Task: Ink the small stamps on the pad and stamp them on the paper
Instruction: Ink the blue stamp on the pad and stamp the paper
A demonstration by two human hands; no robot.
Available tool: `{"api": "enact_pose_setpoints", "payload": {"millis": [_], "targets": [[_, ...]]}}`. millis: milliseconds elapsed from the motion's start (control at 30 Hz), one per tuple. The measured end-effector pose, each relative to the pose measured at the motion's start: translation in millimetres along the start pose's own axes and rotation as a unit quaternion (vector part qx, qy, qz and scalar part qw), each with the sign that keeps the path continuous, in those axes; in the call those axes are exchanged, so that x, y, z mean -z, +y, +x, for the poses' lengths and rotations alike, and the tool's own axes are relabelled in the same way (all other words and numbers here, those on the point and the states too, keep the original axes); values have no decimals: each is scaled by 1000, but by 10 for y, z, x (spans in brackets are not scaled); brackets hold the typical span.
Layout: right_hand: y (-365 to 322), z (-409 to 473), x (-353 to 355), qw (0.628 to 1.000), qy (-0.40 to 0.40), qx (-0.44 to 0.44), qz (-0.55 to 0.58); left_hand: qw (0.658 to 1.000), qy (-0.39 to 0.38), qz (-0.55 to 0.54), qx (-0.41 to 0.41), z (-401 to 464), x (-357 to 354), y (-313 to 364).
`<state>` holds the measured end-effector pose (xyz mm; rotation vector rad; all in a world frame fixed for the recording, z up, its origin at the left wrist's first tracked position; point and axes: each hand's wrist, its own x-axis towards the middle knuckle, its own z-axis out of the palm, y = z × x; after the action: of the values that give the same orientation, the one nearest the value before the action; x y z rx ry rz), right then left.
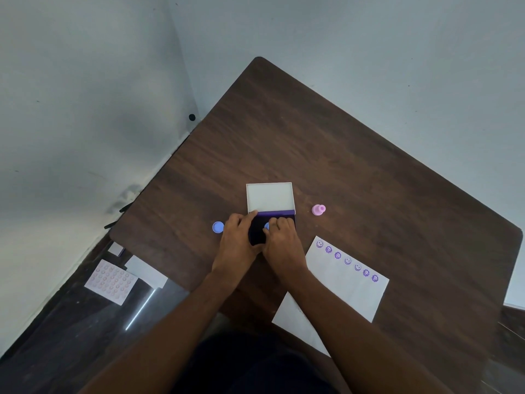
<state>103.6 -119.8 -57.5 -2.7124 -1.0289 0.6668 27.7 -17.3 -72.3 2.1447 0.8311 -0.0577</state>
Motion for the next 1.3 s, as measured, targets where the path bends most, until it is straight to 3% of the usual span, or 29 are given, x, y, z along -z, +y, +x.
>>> {"api": "enact_pose_setpoints", "payload": {"millis": [467, 667, 733, 867, 967, 1067, 1133, 1300], "targets": [[11, 37, -24, 999, 32, -10, 13, 1000, -10, 4, 4, 21, -28, 33], [-123, 36, -25, 999, -27, 15, 9, 999, -9, 22, 38, -3, 32, -47], [438, -255, 267, 996, 41, -80, 17, 992, -84, 45, -80, -20, -205, 638], [267, -209, 227, 994, 51, -54, 83, 994, -64, 71, -45, -2, 47, 458], [159, -381, 287, 957, 148, -137, 210, 992, -54, 107, -43, -61, 214, 306], [335, -636, 338, 906, 193, -226, 301, 988, -53, 112, -92, -114, 216, 420], [555, -820, 393, 880, 242, -260, 315, 983, -82, 114, -122, -200, 89, 601], [985, -1182, 456, 821, 257, -364, 357, 957, -204, 82, -189, -388, -343, 1042]]}}
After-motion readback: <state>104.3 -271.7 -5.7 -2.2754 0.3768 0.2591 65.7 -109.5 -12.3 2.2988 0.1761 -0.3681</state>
